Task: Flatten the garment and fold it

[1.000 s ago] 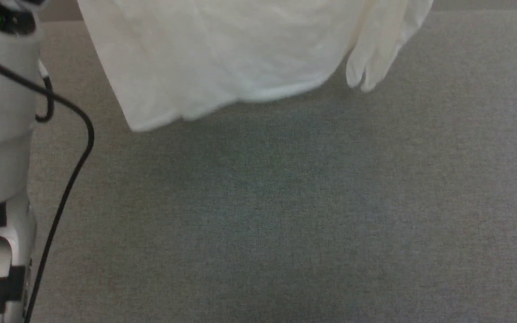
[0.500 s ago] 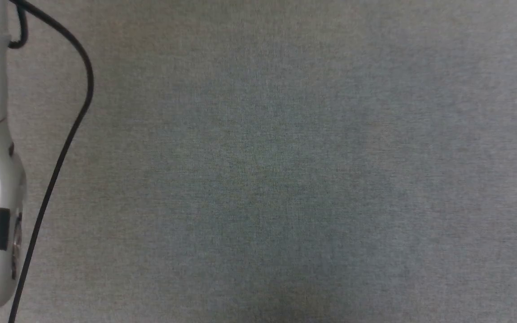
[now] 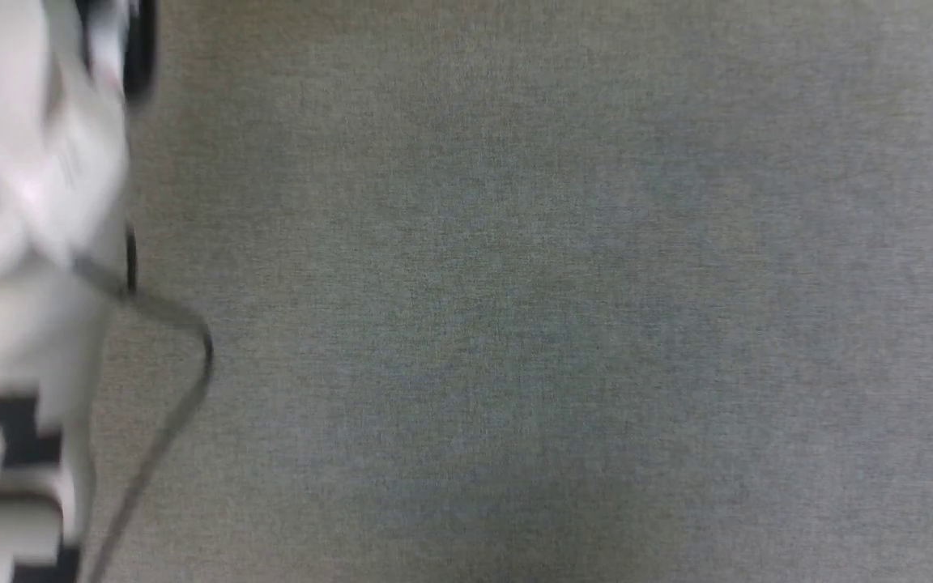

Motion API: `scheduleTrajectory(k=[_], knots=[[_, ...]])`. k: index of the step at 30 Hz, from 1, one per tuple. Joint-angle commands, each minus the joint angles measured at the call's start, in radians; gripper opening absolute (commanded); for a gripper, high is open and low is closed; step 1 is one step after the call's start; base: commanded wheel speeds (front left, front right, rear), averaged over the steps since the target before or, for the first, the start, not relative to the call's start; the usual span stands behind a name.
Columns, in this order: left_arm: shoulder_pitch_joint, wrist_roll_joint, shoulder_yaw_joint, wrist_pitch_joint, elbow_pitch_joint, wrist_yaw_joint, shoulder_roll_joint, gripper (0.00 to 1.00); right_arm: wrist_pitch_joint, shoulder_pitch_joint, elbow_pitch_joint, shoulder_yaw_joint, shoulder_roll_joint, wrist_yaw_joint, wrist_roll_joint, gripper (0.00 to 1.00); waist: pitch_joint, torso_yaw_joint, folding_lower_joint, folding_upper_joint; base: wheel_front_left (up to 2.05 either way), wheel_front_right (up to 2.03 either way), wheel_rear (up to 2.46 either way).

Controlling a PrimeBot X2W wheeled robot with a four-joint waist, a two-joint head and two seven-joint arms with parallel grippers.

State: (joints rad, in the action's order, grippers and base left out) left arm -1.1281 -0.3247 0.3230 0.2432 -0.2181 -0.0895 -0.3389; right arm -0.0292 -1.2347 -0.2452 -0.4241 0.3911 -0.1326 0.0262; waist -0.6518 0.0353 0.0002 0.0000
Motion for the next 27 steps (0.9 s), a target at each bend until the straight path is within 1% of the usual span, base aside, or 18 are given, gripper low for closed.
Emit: scheduleTrajectory(k=[1, 5, 7, 11, 13, 17, 20, 23, 27], knots=[[0.08, -0.009, -0.002, -0.003, 0.06, -0.013, -0.017, 0.0, -0.014, 0.069, 0.059, 0.014, 0.018, 0.002, 0.016, 0.0, 0.058, -0.018, -0.0002, 0.0, 0.0, 0.0, 0.0], [0.315, -0.026, 0.002, -0.057, 0.258, -0.065, -0.046, 0.0, -0.073, 0.282, 0.253, 0.075, 0.052, 0.002, 0.045, 0.0, 0.124, -0.028, -0.0002, 0.0, 0.0, 0.0, 0.0], [0.44, -0.021, 0.024, -0.097, 0.347, -0.089, -0.065, 0.0, -0.112, 0.406, 0.346, 0.117, 0.057, 0.002, 0.052, 0.0, 0.16, -0.032, -0.0002, 0.0, 0.0, 0.0, 0.0], [0.63, -0.027, 0.055, -0.168, 0.45, -0.132, -0.09, 0.0, -0.164, 0.606, 0.47, 0.17, 0.049, 0.002, 0.06, 0.0, 0.215, -0.041, -0.0002, 0.0, 0.0, 0.0, 0.0], [0.705, -0.039, 0.064, -0.198, 0.483, -0.148, -0.1, 0.0, -0.18, 0.691, 0.51, 0.19, 0.038, 0.002, 0.064, 0.0, 0.239, -0.045, -0.0002, 0.0, 0.0, 0.0, 0.0], [0.826, -0.046, 0.096, -0.272, 0.518, -0.167, -0.13, 0.0, -0.203, 0.852, 0.546, 0.222, 0.013, 0.002, 0.074, 0.0, 0.285, -0.047, -0.0002, 0.0, 0.0, 0.0, 0.0], [0.895, -0.061, 0.119, -0.331, 0.519, -0.171, -0.152, 0.0, -0.213, 0.955, 0.55, 0.241, 0.005, 0.002, 0.074, 0.0, 0.311, -0.043, -0.0002, 0.0, 0.0, 0.0, 0.0], [0.957, -0.08, 0.159, -0.407, 0.504, -0.159, -0.176, 0.0, -0.227, 1.053, 0.537, 0.249, 0.006, 0.002, 0.079, 0.0, 0.334, -0.04, -0.0002, 0.0, 0.0, 0.0, 0.0], [1.03, -0.115, 0.215, -0.503, 0.48, -0.13, -0.205, 0.0, -0.252, 1.152, 0.507, 0.241, 0.017, 0.002, 0.096, 0.0, 0.36, -0.04, -0.0002, 0.0, 0.0, 0.0, 0.0]])
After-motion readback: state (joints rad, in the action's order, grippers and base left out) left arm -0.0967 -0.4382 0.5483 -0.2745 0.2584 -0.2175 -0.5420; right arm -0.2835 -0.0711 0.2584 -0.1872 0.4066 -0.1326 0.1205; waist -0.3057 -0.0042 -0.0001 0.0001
